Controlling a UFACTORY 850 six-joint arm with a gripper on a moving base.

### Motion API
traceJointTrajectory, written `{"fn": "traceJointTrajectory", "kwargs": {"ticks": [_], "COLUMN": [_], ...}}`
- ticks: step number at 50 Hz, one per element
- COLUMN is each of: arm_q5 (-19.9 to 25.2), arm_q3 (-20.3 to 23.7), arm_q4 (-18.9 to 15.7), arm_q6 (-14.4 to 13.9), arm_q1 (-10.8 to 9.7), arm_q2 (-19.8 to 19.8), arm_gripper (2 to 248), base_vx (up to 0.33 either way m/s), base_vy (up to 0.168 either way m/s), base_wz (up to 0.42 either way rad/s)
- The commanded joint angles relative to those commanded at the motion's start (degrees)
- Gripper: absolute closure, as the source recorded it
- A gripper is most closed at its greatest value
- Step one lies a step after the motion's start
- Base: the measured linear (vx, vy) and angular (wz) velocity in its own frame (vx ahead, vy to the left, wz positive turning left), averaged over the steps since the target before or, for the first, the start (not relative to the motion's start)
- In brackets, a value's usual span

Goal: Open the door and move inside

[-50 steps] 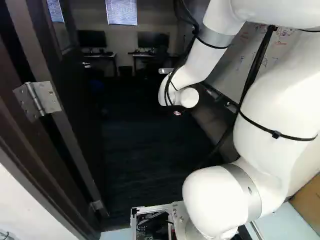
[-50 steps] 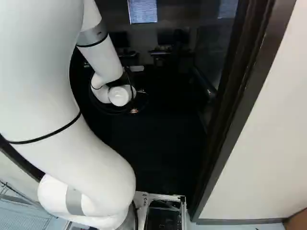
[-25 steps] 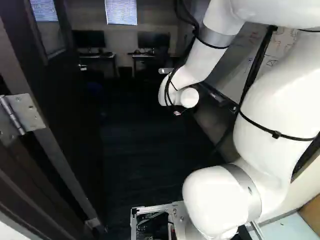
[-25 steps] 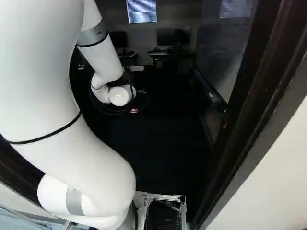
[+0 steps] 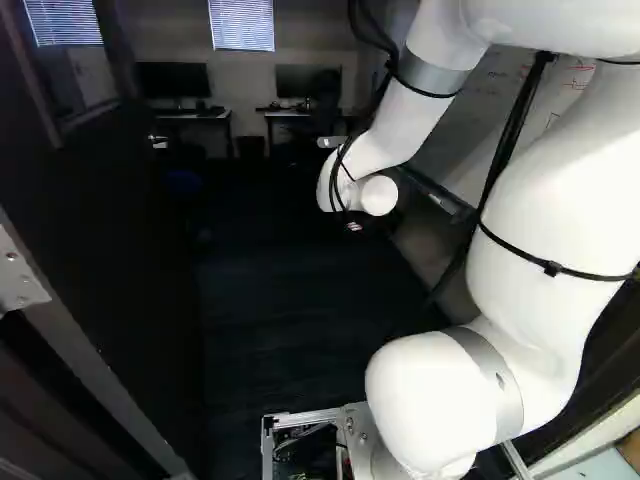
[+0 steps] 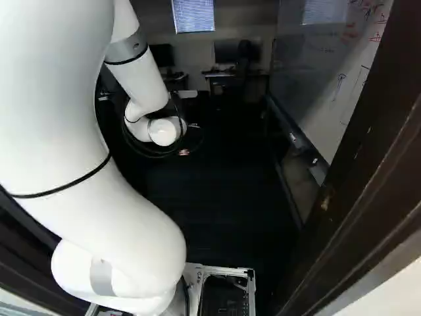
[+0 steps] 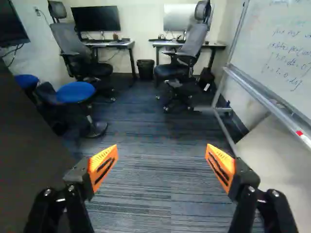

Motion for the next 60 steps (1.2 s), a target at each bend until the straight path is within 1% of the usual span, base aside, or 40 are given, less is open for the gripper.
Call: {"fn": "traceJointTrajectory", "kwargs": {"ticks": [16, 60], "arm_q5": [0.0, 0.0], "arm_q3": [0.0, 0.0], "arm_q4": [0.0, 0.0], "arm_q6": [0.0, 0.0], "arm_q1": [0.0, 0.0], "arm_q2": [0.0, 0.0], "arm_gripper": [3, 3], "base_vx": [0.105, 0.168], "base_vy": [0.011, 0.009], "base_wz": [-0.003, 0.006]}}
